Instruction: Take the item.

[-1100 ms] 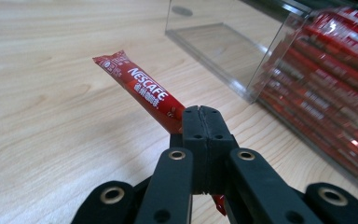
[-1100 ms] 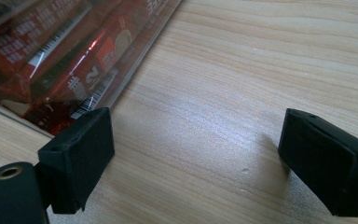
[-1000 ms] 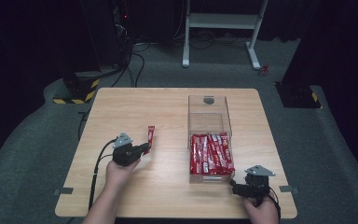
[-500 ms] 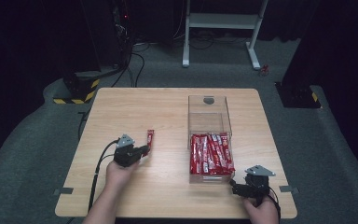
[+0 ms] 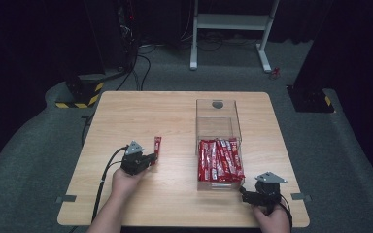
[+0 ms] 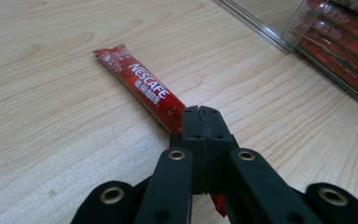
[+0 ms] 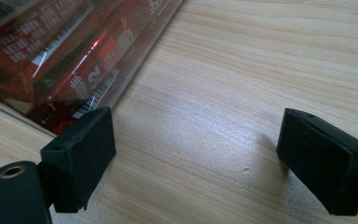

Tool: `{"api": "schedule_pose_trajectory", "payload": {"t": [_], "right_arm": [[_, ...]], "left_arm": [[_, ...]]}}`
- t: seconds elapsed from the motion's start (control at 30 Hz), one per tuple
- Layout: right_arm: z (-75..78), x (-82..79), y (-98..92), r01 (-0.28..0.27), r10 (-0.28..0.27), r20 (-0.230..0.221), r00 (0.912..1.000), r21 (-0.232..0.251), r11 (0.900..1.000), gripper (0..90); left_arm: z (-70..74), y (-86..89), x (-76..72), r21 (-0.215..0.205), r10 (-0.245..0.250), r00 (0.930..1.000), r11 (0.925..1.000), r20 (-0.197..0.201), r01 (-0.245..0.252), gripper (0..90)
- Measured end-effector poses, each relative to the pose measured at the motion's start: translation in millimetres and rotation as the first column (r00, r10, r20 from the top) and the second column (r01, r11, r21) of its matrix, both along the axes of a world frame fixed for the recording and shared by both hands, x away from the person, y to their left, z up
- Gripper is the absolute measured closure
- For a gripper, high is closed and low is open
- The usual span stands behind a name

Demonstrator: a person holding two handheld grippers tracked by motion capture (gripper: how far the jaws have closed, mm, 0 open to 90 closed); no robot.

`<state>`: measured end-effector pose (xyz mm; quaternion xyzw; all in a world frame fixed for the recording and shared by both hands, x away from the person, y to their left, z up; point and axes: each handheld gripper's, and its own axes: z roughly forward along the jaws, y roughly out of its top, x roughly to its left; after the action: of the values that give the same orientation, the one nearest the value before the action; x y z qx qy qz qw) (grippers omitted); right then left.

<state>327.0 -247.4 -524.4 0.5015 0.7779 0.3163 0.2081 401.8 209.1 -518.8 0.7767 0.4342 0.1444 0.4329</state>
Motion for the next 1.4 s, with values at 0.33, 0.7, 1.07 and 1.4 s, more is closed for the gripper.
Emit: {"api": "schedule_pose_trajectory", "payload": {"t": [0.33, 0.7, 1.07, 1.4], "right_arm": [[0.0, -0.2, -0.1, -0.001, 0.001, 0.000, 1.0000, 0.001, 1.000, 11.3], [0.0, -0.2, 0.0, -0.002, 0.002, 0.000, 1.0000, 0.001, 1.000, 11.5], [0.2, -0.3, -0.1, -0.003, 0.003, -0.001, 1.0000, 0.001, 1.000, 11.7], [0.2, -0.3, -0.2, -0.004, 0.004, -0.001, 1.0000, 0.002, 1.000, 11.9]], "left_arm": [[-3.3, 0.0, 1.2, 0.005, 0.000, 0.9999, 1.0000, -0.014, 0.000, 89.0], [-1.5, 0.8, 1.3, -0.007, 0.025, 0.9996, 0.9997, -0.011, -0.025, 62.7], [5.5, -1.7, -4.5, 0.008, 0.023, 0.9977, 0.9997, 0.064, -0.024, 46.4], [13.6, -1.1, -7.9, -0.024, 0.042, 0.9954, 0.9989, 0.086, -0.040, 24.6]]}}
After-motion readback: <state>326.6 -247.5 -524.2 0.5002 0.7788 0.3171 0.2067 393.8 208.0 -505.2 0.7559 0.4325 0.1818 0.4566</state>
